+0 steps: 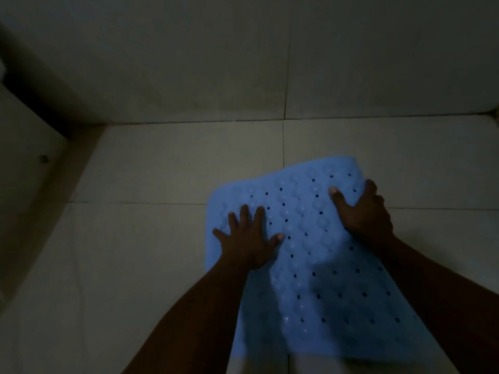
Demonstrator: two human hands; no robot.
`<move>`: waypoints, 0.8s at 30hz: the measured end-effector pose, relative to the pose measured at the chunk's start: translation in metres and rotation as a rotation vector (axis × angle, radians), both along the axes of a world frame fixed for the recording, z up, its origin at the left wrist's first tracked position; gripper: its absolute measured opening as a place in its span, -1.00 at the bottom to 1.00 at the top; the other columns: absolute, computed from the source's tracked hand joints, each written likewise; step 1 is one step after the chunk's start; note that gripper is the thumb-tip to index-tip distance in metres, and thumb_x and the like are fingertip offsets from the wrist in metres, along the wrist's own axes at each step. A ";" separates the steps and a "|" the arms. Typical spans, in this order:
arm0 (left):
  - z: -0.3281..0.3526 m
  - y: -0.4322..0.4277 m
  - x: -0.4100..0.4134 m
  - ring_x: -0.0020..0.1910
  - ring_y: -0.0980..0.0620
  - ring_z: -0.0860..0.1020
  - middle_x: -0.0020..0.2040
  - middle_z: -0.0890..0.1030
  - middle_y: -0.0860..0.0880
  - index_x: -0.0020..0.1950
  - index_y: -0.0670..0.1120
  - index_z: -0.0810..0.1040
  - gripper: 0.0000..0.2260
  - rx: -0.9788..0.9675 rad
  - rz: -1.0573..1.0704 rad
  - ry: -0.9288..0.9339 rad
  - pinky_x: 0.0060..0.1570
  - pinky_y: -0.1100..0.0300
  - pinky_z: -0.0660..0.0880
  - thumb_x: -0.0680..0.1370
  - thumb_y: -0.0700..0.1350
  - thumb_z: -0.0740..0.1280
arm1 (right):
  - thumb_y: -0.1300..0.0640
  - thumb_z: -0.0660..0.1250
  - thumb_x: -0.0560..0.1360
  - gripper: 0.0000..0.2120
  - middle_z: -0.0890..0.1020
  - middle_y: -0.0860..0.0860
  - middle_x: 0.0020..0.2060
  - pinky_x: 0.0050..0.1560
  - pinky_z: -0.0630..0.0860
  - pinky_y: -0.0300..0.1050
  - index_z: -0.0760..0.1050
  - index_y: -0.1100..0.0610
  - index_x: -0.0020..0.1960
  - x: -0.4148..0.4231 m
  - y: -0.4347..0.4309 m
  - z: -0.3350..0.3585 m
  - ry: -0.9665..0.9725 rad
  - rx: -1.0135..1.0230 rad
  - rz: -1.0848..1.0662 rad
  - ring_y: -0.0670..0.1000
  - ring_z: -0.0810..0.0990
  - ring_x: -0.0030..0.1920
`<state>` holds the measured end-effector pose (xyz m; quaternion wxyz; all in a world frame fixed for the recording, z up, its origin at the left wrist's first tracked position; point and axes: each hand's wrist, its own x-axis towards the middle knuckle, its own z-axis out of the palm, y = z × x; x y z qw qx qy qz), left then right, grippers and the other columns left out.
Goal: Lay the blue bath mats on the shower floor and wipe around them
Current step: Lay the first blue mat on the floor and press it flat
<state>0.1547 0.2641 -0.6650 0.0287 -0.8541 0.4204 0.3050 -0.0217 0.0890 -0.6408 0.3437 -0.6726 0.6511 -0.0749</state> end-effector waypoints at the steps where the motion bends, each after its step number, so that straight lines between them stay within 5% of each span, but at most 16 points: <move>1: -0.010 0.010 -0.008 0.58 -0.25 -0.34 0.61 -0.38 -0.05 0.61 0.17 -0.31 -0.17 0.000 -0.004 -0.007 0.37 -0.56 -0.19 0.50 0.53 -0.07 | -0.47 0.23 0.42 -0.10 0.39 0.26 0.39 0.36 0.36 0.27 0.08 0.04 0.54 -0.005 -0.001 0.000 -0.019 0.044 -0.015 0.35 0.42 0.35; 4: -0.030 0.029 -0.020 0.51 -0.22 -0.49 0.55 -0.51 -0.05 0.57 0.18 -0.42 -0.19 -0.058 -0.033 -0.070 0.36 -0.55 -0.30 0.48 0.54 -0.18 | -0.37 0.33 0.43 -0.19 0.51 0.22 0.33 0.26 0.49 0.18 0.34 0.17 0.46 -0.023 -0.011 0.010 -0.113 0.247 -0.045 0.27 0.54 0.24; 7: -0.034 0.032 -0.014 0.49 -0.20 -0.52 0.54 -0.53 -0.03 0.56 0.20 -0.43 -0.19 -0.070 -0.066 -0.084 0.35 -0.52 -0.36 0.47 0.55 -0.19 | -0.26 0.51 0.35 -0.37 0.63 0.16 0.09 -0.09 0.61 0.03 0.55 0.19 0.19 -0.041 -0.013 0.023 -0.242 0.425 -0.061 0.16 0.65 -0.06; 9: -0.031 0.032 -0.006 0.50 -0.21 -0.50 0.54 -0.52 -0.05 0.57 0.19 -0.42 -0.18 -0.039 -0.100 -0.095 0.36 -0.51 -0.36 0.48 0.55 -0.16 | -0.28 0.59 0.21 -0.26 0.66 0.14 0.11 -0.07 0.62 0.02 0.57 0.17 0.20 -0.045 -0.008 0.025 -0.229 0.349 -0.062 0.13 0.65 -0.07; 13: -0.022 0.028 -0.002 0.54 -0.27 -0.41 0.56 -0.47 -0.12 0.59 0.11 -0.40 -0.14 -0.018 -0.101 -0.146 0.43 -0.44 -0.33 0.51 0.52 -0.08 | -0.46 0.53 0.08 0.01 0.56 0.16 0.24 0.19 0.54 0.21 0.39 0.14 0.30 -0.039 0.006 0.030 0.048 -0.110 -0.062 0.23 0.57 0.19; 16: -0.018 0.029 -0.015 0.57 -0.22 -0.39 0.55 -0.49 -0.11 0.59 0.10 -0.40 -0.23 -0.155 -0.185 -0.200 0.47 -0.43 -0.24 0.59 0.41 -0.06 | -0.58 0.46 0.02 0.07 0.51 0.15 0.21 0.09 0.59 0.19 0.35 0.07 0.30 -0.035 0.007 0.040 -0.066 0.090 -0.053 0.21 0.58 0.13; 19: -0.019 0.033 -0.031 0.58 -0.18 -0.36 0.58 -0.45 -0.05 0.60 0.20 -0.32 -0.28 -0.129 -0.278 -0.088 0.44 -0.47 -0.24 0.57 0.45 -0.10 | -0.48 0.40 0.29 -0.30 0.61 0.15 -0.08 -0.28 0.55 -0.07 0.49 0.17 -0.02 -0.046 -0.002 0.055 -0.264 0.347 0.044 0.12 0.61 -0.23; 22: -0.021 0.039 -0.030 0.57 -0.16 -0.40 0.58 -0.45 -0.02 0.59 0.27 -0.30 -0.25 -0.034 -0.243 -0.034 0.38 -0.54 -0.23 0.52 0.51 -0.06 | -0.32 0.38 0.42 -0.57 0.65 0.10 -0.01 0.03 0.57 0.09 0.54 0.03 0.00 -0.069 -0.004 0.064 -0.322 0.512 -0.035 0.18 0.63 -0.01; 24: -0.019 0.042 -0.020 0.57 -0.18 -0.39 0.58 -0.45 0.00 0.57 0.31 -0.31 -0.24 -0.005 -0.249 -0.032 0.38 -0.56 -0.19 0.50 0.53 -0.04 | -0.29 0.46 0.37 -0.54 0.65 0.08 0.07 0.11 0.56 0.12 0.54 0.02 0.06 -0.081 -0.003 0.059 -0.313 0.555 -0.038 0.18 0.63 0.06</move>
